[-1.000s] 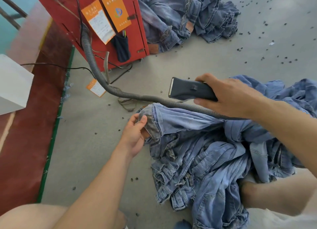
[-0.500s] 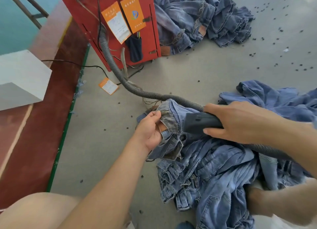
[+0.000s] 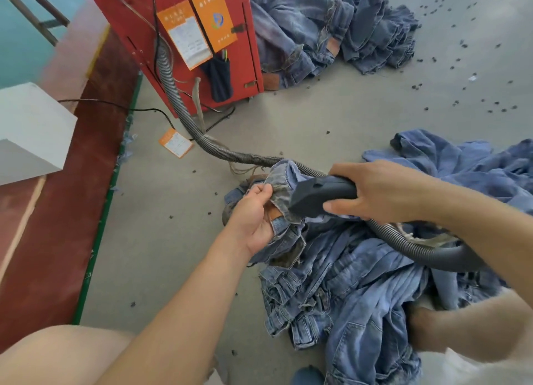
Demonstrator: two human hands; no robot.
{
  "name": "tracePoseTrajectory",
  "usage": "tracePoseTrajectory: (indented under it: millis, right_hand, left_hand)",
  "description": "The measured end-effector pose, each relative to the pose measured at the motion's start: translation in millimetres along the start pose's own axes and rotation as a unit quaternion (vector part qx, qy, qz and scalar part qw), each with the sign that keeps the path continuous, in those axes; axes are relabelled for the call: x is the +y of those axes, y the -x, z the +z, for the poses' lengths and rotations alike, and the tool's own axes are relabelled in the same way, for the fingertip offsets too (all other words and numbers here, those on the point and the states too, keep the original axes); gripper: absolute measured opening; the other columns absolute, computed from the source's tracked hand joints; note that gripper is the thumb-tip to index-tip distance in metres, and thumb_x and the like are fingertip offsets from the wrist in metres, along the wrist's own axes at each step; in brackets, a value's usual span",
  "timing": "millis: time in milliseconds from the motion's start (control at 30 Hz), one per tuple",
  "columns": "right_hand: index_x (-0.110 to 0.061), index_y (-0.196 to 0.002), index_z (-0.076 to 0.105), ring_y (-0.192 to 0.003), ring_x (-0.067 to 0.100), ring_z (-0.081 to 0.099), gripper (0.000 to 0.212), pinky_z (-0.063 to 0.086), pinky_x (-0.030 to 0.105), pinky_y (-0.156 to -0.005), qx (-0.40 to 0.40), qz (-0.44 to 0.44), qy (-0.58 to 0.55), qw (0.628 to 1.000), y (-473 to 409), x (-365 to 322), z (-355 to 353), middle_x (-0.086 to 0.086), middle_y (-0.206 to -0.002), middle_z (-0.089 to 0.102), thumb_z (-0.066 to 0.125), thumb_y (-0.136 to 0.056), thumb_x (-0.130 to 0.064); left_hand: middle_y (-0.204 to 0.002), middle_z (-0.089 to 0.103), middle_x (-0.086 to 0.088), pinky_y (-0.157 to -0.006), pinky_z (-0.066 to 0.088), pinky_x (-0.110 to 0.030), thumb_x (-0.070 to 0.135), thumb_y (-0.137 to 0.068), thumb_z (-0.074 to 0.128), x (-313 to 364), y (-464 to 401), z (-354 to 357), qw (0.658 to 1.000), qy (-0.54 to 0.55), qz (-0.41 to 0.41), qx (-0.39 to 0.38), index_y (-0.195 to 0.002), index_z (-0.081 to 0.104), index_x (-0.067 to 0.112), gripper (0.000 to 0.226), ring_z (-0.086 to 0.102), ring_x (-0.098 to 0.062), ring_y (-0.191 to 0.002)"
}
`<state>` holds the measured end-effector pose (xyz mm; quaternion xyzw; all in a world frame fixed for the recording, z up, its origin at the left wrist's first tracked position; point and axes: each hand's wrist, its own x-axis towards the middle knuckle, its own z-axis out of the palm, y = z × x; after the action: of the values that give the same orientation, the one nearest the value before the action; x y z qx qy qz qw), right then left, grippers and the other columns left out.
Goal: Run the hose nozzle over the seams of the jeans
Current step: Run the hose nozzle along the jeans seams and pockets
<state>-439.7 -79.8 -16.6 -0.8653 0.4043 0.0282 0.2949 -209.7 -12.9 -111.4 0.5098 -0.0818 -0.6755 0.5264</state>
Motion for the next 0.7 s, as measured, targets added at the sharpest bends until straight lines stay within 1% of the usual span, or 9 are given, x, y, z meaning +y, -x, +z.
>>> tracePoseTrajectory:
  millis: [67, 167, 233, 300, 400, 467, 567, 633, 700]
  right_hand:
    - [-0.036, -0.094, 0.054, -0.056, 0.006, 0.057, 0.022, 0.036, 0.022, -0.047, 0.070, 0.023, 0.024, 0.997, -14.0, -4.4, 5.6, -0.009, -0.066, 0.061, 0.064, -0.092, -0.056]
    - [-0.031, -0.099, 0.057, -0.057, 0.011, 0.060, 0.026, 0.045, 0.029, -0.051, 0.138, 0.078, 0.002, 0.987, -21.5, 1.5, -6.7, -0.006, -0.067, 0.063, 0.064, -0.092, -0.055]
    - [-0.036, -0.096, 0.057, -0.047, 0.015, 0.065, 0.023, 0.049, 0.027, -0.044, 0.090, 0.072, -0.059, 0.992, -12.0, 9.7, -18.7, -0.003, -0.063, 0.070, 0.065, -0.091, -0.057]
    - [-0.042, -0.093, 0.055, -0.043, 0.013, 0.065, 0.022, 0.046, 0.019, -0.040, 0.025, 0.037, -0.082, 0.996, 0.5, 9.5, -21.9, -0.010, -0.064, 0.071, 0.067, -0.089, -0.059]
    - [-0.047, -0.092, 0.052, -0.047, 0.005, 0.062, 0.021, 0.044, 0.016, -0.044, -0.005, -0.002, -0.009, 1.000, -1.8, -0.7, -4.9, -0.021, -0.068, 0.067, 0.065, -0.087, -0.062]
    - [-0.040, -0.093, 0.054, -0.049, 0.005, 0.061, 0.022, 0.038, 0.015, -0.043, 0.021, 0.003, 0.012, 1.000, -14.6, -3.9, 11.1, -0.013, -0.065, 0.066, 0.066, -0.089, -0.058]
    - [-0.031, -0.091, 0.055, -0.041, 0.008, 0.061, 0.023, 0.043, 0.021, -0.041, 0.087, 0.068, -0.078, 0.991, -28.0, -1.7, 15.5, -0.005, -0.061, 0.068, 0.068, -0.093, -0.051]
    - [-0.028, -0.092, 0.057, -0.041, 0.014, 0.062, 0.024, 0.043, 0.020, -0.038, 0.109, 0.095, -0.131, 0.981, -26.8, 6.2, 6.1, 0.000, -0.061, 0.071, 0.069, -0.094, -0.049]
    - [-0.030, -0.094, 0.059, -0.043, 0.019, 0.064, 0.023, 0.045, 0.019, -0.040, 0.061, 0.085, -0.157, 0.982, -18.6, 13.1, -5.4, 0.001, -0.064, 0.073, 0.069, -0.093, -0.051]
  left_hand:
    - [-0.086, 0.073, -0.010, -0.068, 0.065, -0.041, 0.015, -0.111, 0.041, -3.9, 3.6, 4.8, 1.000, -0.019, -0.001, -0.014, -0.098, 0.052, 0.011, 0.018, 0.075, -0.021, -0.075]
    - [-0.092, 0.074, -0.012, -0.075, 0.065, -0.043, 0.014, -0.111, 0.041, -2.2, 7.3, 5.6, 0.999, -0.015, 0.005, -0.036, -0.097, 0.055, 0.012, 0.020, 0.075, -0.023, -0.081]
    - [-0.092, 0.073, -0.012, -0.079, 0.064, -0.044, 0.014, -0.111, 0.041, 2.6, 7.7, 3.5, 0.999, -0.011, 0.016, -0.038, -0.096, 0.055, 0.012, 0.021, 0.073, -0.023, -0.081]
    - [-0.087, 0.071, -0.009, -0.073, 0.063, -0.042, 0.015, -0.111, 0.041, 5.9, 7.6, 2.6, 0.999, -0.034, 0.035, -0.023, -0.092, 0.054, 0.014, 0.023, 0.070, -0.021, -0.076]
    - [-0.083, 0.068, -0.005, -0.066, 0.060, -0.037, 0.017, -0.112, 0.042, 5.2, 7.0, 3.2, 0.994, -0.086, 0.064, 0.004, -0.089, 0.052, 0.017, 0.025, 0.065, -0.017, -0.070]
    - [-0.084, 0.066, -0.005, -0.076, 0.057, -0.043, 0.017, -0.112, 0.041, 3.2, 6.3, 2.9, 0.994, -0.088, 0.066, 0.004, -0.087, 0.052, 0.017, 0.027, 0.062, -0.019, -0.074]
    - [-0.090, 0.066, -0.009, -0.100, 0.049, -0.057, 0.016, -0.112, 0.040, 2.0, 7.7, -0.3, 0.998, -0.050, 0.044, -0.003, -0.087, 0.054, 0.015, 0.029, 0.063, -0.023, -0.081]
    - [-0.097, 0.069, -0.013, -0.101, 0.050, -0.057, 0.017, -0.112, 0.039, -0.1, 11.0, -2.3, 0.999, -0.023, 0.028, -0.016, -0.091, 0.056, 0.013, 0.027, 0.067, -0.026, -0.087]
    - [-0.117, 0.069, -0.025, -0.103, 0.050, -0.061, 0.019, -0.113, 0.037, -3.4, 12.6, -3.5, 0.999, 0.002, 0.012, -0.032, -0.109, 0.057, 0.005, 0.025, 0.069, -0.037, -0.106]
